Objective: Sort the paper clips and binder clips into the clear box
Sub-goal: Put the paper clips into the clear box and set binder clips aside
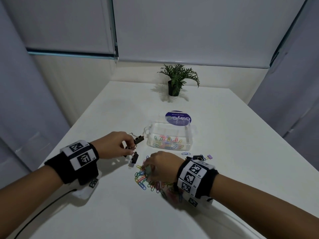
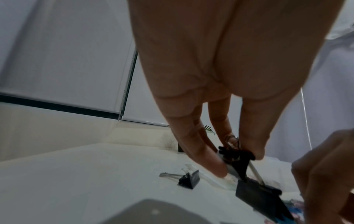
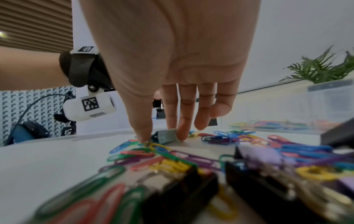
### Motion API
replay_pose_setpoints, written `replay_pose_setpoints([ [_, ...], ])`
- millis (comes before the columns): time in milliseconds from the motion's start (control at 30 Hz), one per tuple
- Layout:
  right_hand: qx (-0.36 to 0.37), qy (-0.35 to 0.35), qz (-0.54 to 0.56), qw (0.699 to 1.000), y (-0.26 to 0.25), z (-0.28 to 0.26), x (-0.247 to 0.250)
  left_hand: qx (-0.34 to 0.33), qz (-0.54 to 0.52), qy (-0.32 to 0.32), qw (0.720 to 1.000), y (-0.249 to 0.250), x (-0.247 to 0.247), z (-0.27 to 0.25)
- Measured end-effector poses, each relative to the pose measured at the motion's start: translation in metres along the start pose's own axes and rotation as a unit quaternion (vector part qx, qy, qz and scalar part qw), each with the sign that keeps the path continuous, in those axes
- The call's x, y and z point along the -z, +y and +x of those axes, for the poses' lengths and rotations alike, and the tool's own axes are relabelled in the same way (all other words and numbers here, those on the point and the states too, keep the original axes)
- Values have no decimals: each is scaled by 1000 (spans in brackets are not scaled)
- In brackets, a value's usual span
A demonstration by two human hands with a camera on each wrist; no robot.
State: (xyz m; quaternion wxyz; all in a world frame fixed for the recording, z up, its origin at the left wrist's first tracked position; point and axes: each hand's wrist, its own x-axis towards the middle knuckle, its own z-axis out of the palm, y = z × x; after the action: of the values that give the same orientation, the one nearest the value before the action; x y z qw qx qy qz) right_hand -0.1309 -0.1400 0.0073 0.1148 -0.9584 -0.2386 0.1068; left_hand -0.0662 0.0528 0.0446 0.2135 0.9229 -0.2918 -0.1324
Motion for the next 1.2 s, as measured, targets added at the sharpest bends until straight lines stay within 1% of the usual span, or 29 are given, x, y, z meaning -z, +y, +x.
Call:
replay_pose_setpoints([
  [100,-9,2,17,1000,4,-3,0,20,16,-12,1000,-8,-8,-4],
  [233,-24,13,67,997,22,-15,5,35,17,-25,999,-16,-15,-5],
  [333,-37,14,72,997,29,-23,10,45,28,-41,998,-20,-18,-5],
  [433,-42,15,77,996,28,-26,11,52,58,-53,996,-22,-18,-4],
  [600,-28,19,72,997,16,-18,8,64,90,-53,992,-13,-19,-4],
  [700,-21,21,44,999,8,-14,5,37,133,-57,989,-3,-22,-7],
  [800,-12,28,44,999,9,-15,8,-27,137,-36,990,13,-27,-15],
  [867,-15,36,55,998,15,-18,16,-55,129,-57,988,22,-32,-18],
  [933,-21,48,69,996,23,-23,24,-54,125,-83,987,28,-39,-19],
  [1067,-52,68,74,994,42,-38,40,-9,144,-123,982,32,-52,-17],
  [1133,-74,83,81,991,51,-47,46,-2,146,-121,982,36,-53,-15],
  [1200,-95,96,99,986,58,-55,50,-9,133,-112,985,41,-53,-11],
])
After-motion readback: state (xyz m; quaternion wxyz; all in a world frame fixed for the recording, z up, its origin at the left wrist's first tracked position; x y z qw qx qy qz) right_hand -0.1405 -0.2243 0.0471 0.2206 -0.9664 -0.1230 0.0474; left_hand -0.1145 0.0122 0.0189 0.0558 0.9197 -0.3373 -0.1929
